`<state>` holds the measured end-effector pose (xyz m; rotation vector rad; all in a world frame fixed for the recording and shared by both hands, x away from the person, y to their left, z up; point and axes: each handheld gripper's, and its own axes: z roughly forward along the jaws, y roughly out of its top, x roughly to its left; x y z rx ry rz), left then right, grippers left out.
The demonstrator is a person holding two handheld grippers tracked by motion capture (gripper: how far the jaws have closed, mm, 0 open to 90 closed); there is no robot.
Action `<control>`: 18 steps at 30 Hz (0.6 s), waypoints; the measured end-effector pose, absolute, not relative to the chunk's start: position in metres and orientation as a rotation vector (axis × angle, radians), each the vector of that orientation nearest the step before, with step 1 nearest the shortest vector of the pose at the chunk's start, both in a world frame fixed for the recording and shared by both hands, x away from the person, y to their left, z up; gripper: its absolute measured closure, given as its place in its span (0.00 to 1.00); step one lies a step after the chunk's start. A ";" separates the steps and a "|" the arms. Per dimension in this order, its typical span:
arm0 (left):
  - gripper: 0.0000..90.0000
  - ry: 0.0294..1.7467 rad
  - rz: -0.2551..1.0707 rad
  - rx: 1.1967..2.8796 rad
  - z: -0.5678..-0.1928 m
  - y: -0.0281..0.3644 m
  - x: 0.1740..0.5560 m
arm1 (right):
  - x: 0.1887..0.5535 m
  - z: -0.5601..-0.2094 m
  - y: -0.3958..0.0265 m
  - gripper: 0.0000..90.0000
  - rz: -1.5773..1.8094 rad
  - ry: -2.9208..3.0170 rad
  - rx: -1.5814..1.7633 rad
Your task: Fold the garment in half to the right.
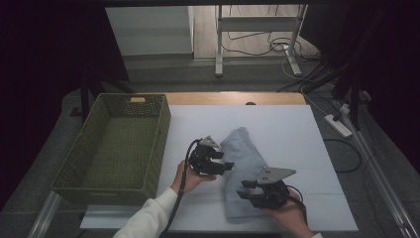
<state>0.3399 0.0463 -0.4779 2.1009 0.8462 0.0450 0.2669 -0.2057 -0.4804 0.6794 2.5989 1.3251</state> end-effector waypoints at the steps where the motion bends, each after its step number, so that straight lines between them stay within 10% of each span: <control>1: 0.41 0.847 0.048 2.097 -0.477 0.048 0.339 | 0.268 -0.479 -0.209 0.64 1.328 2.590 0.684; 18: 0.39 0.881 0.076 2.076 -0.470 0.072 0.328 | 0.274 -0.482 -0.220 0.56 1.320 2.553 0.707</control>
